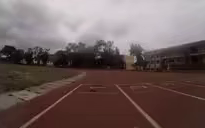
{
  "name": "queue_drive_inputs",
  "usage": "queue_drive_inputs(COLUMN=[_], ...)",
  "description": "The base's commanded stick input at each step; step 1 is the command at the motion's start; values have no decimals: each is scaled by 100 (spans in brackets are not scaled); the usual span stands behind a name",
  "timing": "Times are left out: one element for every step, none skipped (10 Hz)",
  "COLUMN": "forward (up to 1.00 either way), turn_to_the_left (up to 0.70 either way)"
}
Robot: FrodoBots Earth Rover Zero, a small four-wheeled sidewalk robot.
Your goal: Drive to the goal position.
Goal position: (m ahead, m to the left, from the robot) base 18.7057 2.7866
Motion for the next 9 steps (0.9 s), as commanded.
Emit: queue_drive_inputs(forward=[100, 100, 100, 100, 100, 100, 100, 100, 100], turn_to_the_left=[0, 0, 0, 0, 0, 0, 0, 0, 0])
